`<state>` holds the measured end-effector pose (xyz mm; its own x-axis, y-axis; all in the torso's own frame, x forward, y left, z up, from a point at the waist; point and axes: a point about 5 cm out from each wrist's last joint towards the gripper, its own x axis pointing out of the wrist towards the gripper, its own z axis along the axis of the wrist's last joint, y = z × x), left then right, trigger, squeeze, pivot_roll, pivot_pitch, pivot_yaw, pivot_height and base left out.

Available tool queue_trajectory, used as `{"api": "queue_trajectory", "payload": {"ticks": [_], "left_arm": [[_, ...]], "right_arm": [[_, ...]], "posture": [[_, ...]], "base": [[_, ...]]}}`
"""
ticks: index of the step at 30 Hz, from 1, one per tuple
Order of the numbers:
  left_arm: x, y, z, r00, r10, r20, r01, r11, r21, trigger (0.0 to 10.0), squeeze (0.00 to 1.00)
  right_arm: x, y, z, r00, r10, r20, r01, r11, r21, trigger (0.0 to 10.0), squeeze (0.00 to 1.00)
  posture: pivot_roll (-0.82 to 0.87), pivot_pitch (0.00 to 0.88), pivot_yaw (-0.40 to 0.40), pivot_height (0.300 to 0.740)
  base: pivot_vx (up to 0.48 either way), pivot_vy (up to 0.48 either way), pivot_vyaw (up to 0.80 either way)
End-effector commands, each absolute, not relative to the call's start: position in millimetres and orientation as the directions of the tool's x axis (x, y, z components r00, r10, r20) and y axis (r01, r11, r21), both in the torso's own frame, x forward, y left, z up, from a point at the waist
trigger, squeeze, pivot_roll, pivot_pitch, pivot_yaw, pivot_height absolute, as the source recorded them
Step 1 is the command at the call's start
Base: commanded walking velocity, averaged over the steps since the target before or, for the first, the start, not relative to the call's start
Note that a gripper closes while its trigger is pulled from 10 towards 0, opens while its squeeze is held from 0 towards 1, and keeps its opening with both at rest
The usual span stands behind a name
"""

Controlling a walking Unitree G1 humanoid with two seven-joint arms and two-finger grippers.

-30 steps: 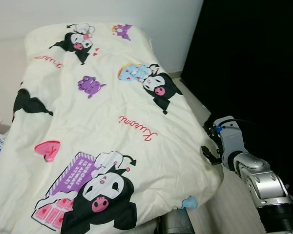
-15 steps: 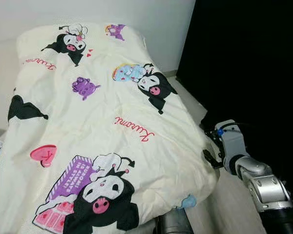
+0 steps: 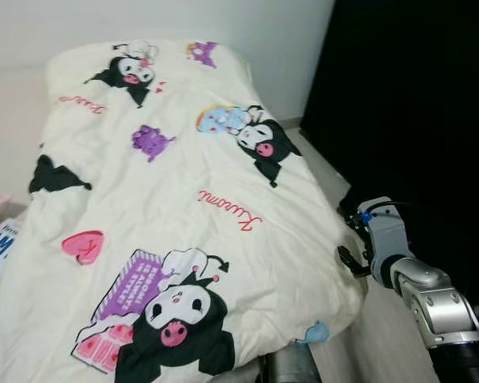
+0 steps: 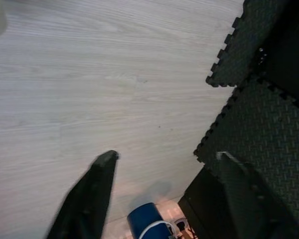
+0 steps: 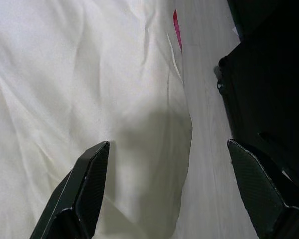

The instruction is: Clean up the room

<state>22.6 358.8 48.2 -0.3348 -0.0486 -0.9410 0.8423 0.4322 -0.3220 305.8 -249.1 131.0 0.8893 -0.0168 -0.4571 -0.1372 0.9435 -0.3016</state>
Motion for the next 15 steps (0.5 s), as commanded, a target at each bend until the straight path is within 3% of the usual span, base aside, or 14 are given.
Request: {"api": "queue_trajectory", "payload": {"ticks": [1, 2, 3, 6, 8, 9, 11, 12, 13, 14, 15], "left_arm": [[41.5, 355.6, 65.0, -0.271, -0.130, -0.954, 0.865, 0.401, -0.301, 10.0, 1.00], [41.5, 355.6, 65.0, -0.271, -0.130, -0.954, 0.865, 0.401, -0.301, 10.0, 1.00], [56.2, 345.3, 75.5, -0.207, -0.230, -0.951, 0.874, 0.392, -0.285, 10.0, 1.00], [69.6, 335.5, 87.0, -0.149, -0.322, -0.935, 0.883, 0.382, -0.272, 10.0, 1.00], [119.5, 305.7, 137.3, 0.056, -0.566, -0.823, 0.933, 0.324, -0.160, 10.0, 1.00], [119.5, 305.7, 137.3, 0.056, -0.566, -0.823, 0.933, 0.324, -0.160, 10.0, 1.00], [154.2, 283.1, 194.5, 0.191, -0.758, -0.624, 0.960, 0.277, -0.042, 10.0, 1.00], [154.2, 283.1, 194.5, 0.191, -0.758, -0.624, 0.960, 0.277, -0.042, 10.0, 1.00], [167.8, 276.8, 221.1, 0.257, -0.830, -0.496, 0.960, 0.278, 0.033, 10.0, 1.00], [167.8, 276.8, 221.1, 0.257, -0.830, -0.496, 0.960, 0.278, 0.033, 10.0, 1.00], [178.8, 273.3, 239.6, 0.319, -0.866, -0.385, 0.947, 0.300, 0.110, 10.0, 1.00]], "right_arm": [[303.0, -249.0, 130.4, 0.885, -0.006, -0.465, -0.139, 0.950, -0.278, 10.0, 0.00], [303.0, -249.0, 130.4, 0.885, -0.006, -0.465, -0.139, 0.950, -0.278, 10.0, 0.00], [303.6, -248.8, 131.8, 0.889, 0.001, -0.458, -0.133, 0.957, -0.257, 10.0, 0.00], [304.7, -247.8, 133.3, 0.893, 0.009, -0.449, -0.128, 0.964, -0.235, 10.0, 0.00], [311.1, -241.8, 142.2, 0.918, 0.044, -0.394, -0.116, 0.980, -0.163, 10.0, 0.00], [311.1, -241.8, 142.2, 0.918, 0.044, -0.394, -0.116, 0.980, -0.163, 10.0, 0.00], [315.5, -238.9, 150.9, 0.938, 0.058, -0.341, -0.103, 0.988, -0.115, 10.0, 0.00], [315.5, -238.9, 150.9, 0.938, 0.058, -0.341, -0.103, 0.988, -0.115, 10.0, 0.00], [317.0, -239.8, 155.0, 0.948, 0.057, -0.312, -0.094, 0.990, -0.105, 10.0, 0.00], [317.0, -239.8, 155.0, 0.948, 0.057, -0.312, -0.094, 0.990, -0.105, 10.0, 0.00], [317.9, -241.9, 158.6, 0.957, 0.052, -0.285, -0.083, 0.992, -0.097, 10.0, 0.00]], "posture": [[-0.11, 0.215, -0.064, 0.521], [-0.11, 0.215, -0.064, 0.521], [-0.11, 0.215, -0.065, 0.521], [-0.11, 0.215, -0.066, 0.521], [-0.11, 0.209, -0.066, 0.521], [-0.11, 0.209, -0.066, 0.521], [-0.11, 0.205, -0.065, 0.521], [-0.11, 0.205, -0.065, 0.521], [-0.11, 0.203, -0.064, 0.521], [-0.11, 0.203, -0.064, 0.521], [-0.11, 0.202, -0.064, 0.521]], "base": [[0.000, 0.000, 0.00], [0.000, 0.000, 0.00], [0.000, 0.000, 0.00], [0.000, 0.000, 0.00], [0.000, 0.000, 0.00], [0.000, 0.000, 0.00], [0.000, 0.000, 0.00], [0.000, 0.000, 0.00], [0.000, 0.000, 0.00], [0.000, 0.000, 0.00], [0.000, 0.000, 0.00]]}}
